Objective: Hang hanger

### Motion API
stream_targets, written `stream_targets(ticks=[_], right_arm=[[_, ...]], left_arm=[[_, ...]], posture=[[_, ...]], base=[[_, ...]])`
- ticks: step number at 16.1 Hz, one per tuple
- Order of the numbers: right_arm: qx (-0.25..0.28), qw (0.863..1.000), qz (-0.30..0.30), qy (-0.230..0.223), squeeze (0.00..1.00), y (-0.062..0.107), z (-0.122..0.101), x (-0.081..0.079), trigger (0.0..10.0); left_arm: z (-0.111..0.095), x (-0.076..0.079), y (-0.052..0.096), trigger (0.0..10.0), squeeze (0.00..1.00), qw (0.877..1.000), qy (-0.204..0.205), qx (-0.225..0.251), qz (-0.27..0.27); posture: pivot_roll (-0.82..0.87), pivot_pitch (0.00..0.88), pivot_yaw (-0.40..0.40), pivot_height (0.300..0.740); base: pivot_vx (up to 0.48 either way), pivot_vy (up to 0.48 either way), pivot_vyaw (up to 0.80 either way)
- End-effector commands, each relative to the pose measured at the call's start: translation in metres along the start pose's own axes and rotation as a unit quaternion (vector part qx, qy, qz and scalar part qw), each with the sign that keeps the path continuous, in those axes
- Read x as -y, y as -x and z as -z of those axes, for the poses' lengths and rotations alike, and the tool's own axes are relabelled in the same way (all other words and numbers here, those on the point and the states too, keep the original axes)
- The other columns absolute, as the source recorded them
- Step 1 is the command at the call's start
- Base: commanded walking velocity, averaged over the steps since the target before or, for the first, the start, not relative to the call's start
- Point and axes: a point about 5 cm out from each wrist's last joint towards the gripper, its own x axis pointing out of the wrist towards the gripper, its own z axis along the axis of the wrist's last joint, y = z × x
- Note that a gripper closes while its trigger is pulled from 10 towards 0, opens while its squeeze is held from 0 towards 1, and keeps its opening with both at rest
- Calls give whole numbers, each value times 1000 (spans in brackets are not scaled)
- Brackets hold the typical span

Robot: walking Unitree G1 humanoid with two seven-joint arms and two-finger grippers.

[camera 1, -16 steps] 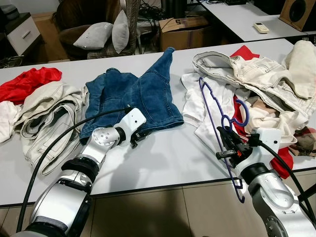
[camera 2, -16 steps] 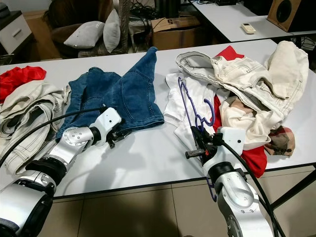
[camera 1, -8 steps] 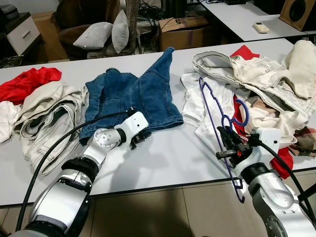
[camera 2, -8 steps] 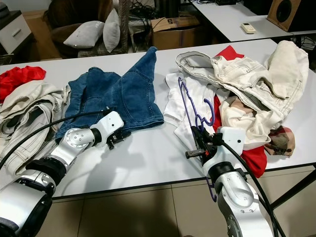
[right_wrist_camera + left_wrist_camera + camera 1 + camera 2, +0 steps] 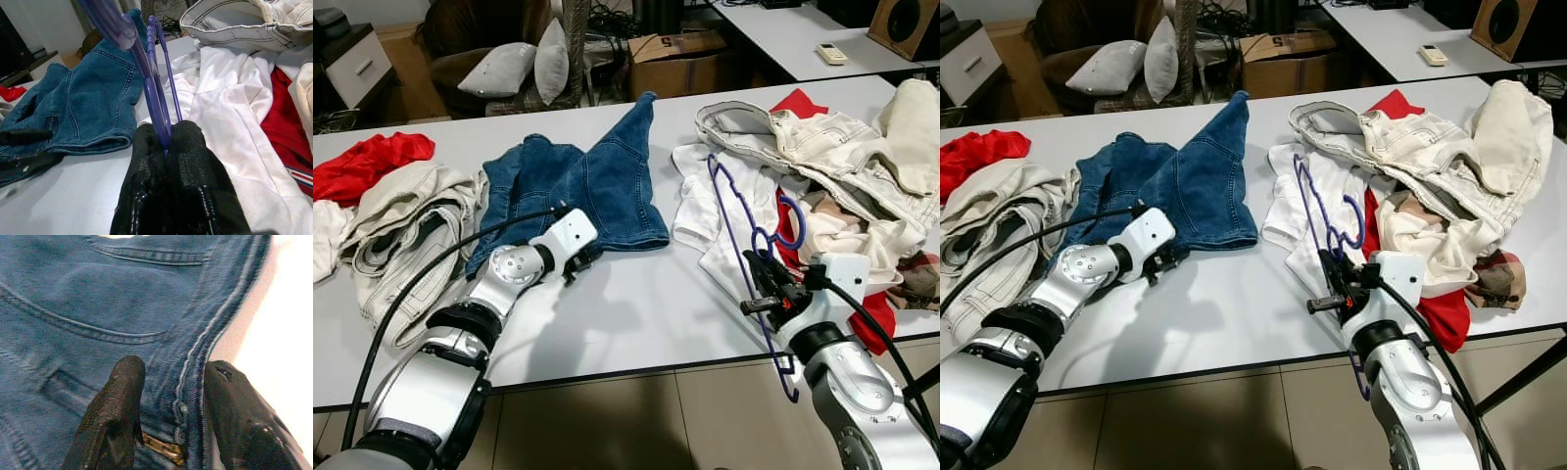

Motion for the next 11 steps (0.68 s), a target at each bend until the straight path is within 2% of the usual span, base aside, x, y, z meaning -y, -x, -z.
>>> stream_targets(ticks=[1,3,5,6,9,10,11], right_arm=[[-13,1000,-11,-4,0,-3,6,-5,10000],[-13,1000,-10,-5,0,-3,7,-6,10000],[-13,1000,-9,-7,0,-2,7,-6,10000],[-13,1000,-9,-8,0,-3,7,-7,10000],[-12,1000,-7,-7,0,-3,7,-6,10000],[-12,1000,-7,-7,0,-3,6,-6,10000],[-11,1000,-7,-6,0,-3,6,-6,10000]], left_arm=[[2,2,1,10000,0,999,7,-5,33],[5,10,1,10000,0,997,26,-2,77],[8,16,1,10000,0,995,22,-13,99],[11,15,0,10000,0,996,13,-29,84],[20,17,0,10000,0,995,23,-67,73],[24,20,0,10000,0,993,33,-79,87],[22,29,-2,8902,0,987,85,-56,123]], posture=[[-74,0,115,740],[-72,0,121,740],[-72,0,123,740],[-74,0,125,740],[-76,0,126,740],[-77,0,127,740],[-79,0,128,740]], base=[[0,0,0],[0,0,0],[0,0,0],[0,0,0],[0,0,0],[0,0,0],[0,0,0]])
